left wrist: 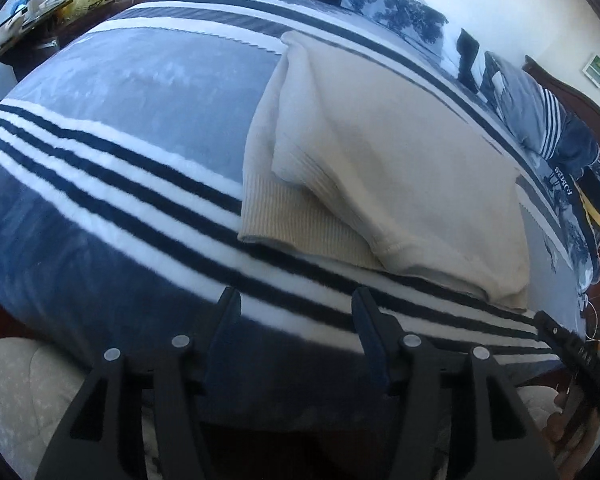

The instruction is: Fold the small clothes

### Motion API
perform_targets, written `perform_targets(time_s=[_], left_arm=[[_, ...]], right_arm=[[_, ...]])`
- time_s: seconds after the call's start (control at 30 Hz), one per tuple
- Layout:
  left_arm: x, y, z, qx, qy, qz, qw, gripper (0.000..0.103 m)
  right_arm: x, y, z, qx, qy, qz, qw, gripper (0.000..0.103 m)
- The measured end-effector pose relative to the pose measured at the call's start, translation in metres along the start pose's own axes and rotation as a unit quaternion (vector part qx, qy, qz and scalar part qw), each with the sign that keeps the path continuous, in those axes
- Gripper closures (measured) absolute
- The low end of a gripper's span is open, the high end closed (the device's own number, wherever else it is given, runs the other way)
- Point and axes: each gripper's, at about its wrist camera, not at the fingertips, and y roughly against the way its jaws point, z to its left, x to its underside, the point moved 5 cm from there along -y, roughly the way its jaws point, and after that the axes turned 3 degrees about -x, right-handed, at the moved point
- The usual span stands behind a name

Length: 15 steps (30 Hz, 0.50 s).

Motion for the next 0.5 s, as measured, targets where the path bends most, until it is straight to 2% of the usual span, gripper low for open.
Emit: perform_targets(time_s=[0.03,0.07,0.13,0.2,0.3,0.33,0.5], left_arm=[[0.000,0.005,-0.001,-0.002,0.002,-0.010,0.9999,0.038],[0.000,0.010,0.000,-0.007,0.004,-0.023,0.9997,0.033],[0.000,0.020,0.003,-0.023,0.005,-0.048,0.9985,0.031],[-0.001,0.028,0.006,-0.033,0.006,-0.066,0.9972,0.030],[-0.009,0.027,0.006,-0.029,0.017,-0.071,0.9969,0.027],[-0.009,0.028,0.008,-0.028,0.023,-0.071,0.9968,0.027],[-0.013,0.032,0.021,-0.034,0.035,-0.090,0.9948,0.026]], right_arm=[[0.005,0.011,0.007,0.033,0.022,-0.024,0.999,0.025],[0.009,0.020,0.012,0.047,0.036,-0.042,0.997,0.022],[0.015,0.039,0.025,0.059,0.064,-0.078,0.993,0.011],[0.020,0.059,0.033,0.070,0.085,-0.111,0.988,0.010],[0.017,0.069,0.048,0.094,0.099,-0.111,0.984,0.010],[0.018,0.074,0.051,0.094,0.101,-0.112,0.984,0.010],[0.010,0.095,0.082,0.039,0.109,-0.121,0.986,0.010]])
